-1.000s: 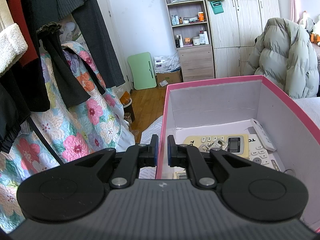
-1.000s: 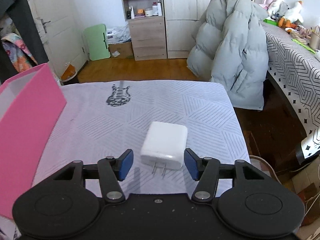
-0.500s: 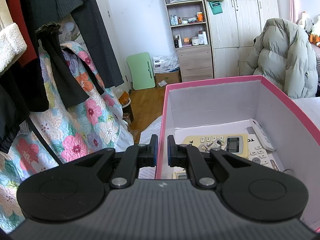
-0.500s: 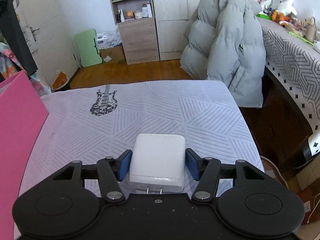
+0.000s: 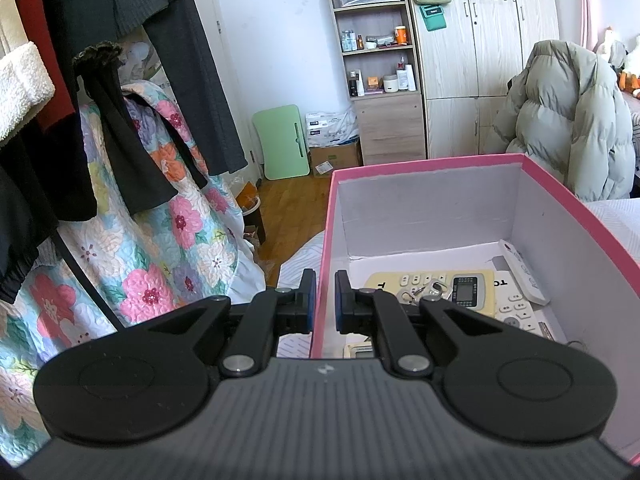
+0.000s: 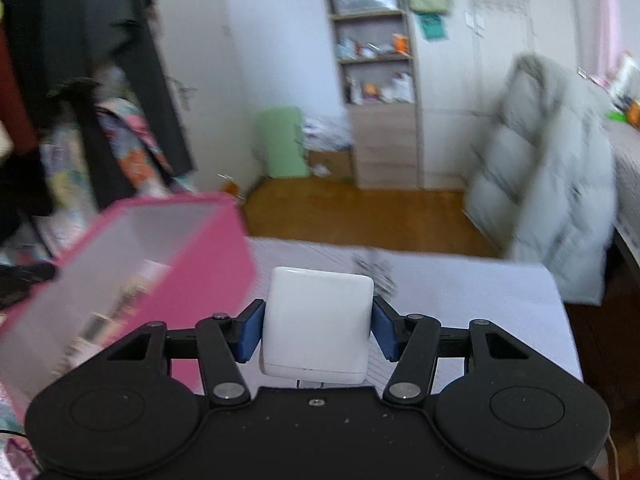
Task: Organize rigid objects
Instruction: 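Carry the white charger into the pink box and open the right gripper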
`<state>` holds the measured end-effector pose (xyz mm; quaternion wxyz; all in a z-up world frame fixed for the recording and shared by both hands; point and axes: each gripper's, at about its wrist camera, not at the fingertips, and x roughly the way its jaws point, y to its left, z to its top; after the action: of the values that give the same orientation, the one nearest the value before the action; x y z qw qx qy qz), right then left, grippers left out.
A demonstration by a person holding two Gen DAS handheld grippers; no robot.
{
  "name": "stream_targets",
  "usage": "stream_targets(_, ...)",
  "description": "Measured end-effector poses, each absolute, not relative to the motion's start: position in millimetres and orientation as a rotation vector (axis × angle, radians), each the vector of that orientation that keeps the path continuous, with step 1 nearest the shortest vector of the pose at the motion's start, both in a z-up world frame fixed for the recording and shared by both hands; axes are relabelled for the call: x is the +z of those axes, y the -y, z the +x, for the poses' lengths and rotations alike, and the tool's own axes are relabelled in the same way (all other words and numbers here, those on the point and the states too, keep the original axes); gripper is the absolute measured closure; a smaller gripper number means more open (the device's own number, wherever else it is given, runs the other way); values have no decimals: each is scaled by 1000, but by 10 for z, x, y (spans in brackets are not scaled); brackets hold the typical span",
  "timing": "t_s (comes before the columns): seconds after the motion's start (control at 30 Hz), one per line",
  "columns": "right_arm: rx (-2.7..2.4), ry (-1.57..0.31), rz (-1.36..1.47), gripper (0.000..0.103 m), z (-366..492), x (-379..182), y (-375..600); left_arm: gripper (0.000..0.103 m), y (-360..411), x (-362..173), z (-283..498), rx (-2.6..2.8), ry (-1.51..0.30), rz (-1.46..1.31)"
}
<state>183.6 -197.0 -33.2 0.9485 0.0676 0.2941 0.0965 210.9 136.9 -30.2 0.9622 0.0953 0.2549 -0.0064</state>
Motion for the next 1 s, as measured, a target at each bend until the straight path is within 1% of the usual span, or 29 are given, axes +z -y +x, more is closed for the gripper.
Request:
stream_targets(0.1, 277, -561, 122, 42, 1857, -138, 1799, 96, -1360, -304, 2114, -9, -519, 199)
stream_targets(0.27, 469, -571, 172, 42, 2026, 117, 1576, 96, -1373, -308, 2114, -13, -518, 193)
stream_targets(0.47, 582, -595, 56, 42, 2276, 251, 1072, 96, -1378, -315, 2117, -16, -516, 187)
stream_targets(0.63, 618, -717, -54, 42, 2724, 152, 699, 96, -1374, -318, 2113, -17, -516, 188)
stream_targets(0.83, 614, -869, -178, 42, 3211, -124, 371, 96, -1376, -321, 2144, -14, -538, 187)
stream_targets(1.0, 579, -957, -274, 42, 3516, -303, 181, 96, -1398, -319, 2134, -19, -535, 178)
